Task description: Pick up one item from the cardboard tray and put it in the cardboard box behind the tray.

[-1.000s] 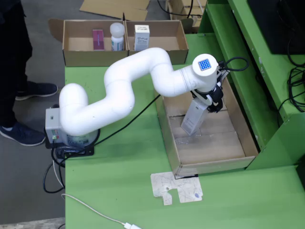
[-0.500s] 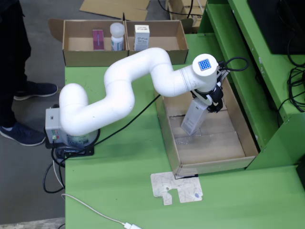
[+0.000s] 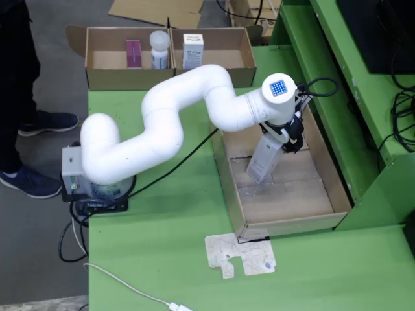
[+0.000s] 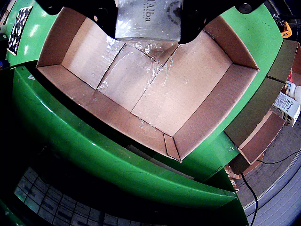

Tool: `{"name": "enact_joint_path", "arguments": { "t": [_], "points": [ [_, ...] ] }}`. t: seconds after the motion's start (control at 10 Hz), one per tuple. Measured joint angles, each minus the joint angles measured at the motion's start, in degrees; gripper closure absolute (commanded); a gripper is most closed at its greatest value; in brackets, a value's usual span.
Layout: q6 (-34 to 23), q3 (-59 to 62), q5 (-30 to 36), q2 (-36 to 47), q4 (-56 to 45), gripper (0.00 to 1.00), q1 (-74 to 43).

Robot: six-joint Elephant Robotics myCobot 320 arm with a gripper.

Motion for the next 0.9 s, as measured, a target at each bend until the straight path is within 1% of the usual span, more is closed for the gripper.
{"name": "enact_joint_path", "arguments": {
  "t": [0.9],
  "points": [
    [0.1,0.1,0.0,0.3,-1.2,1.00,-0.1]
  ]
}}
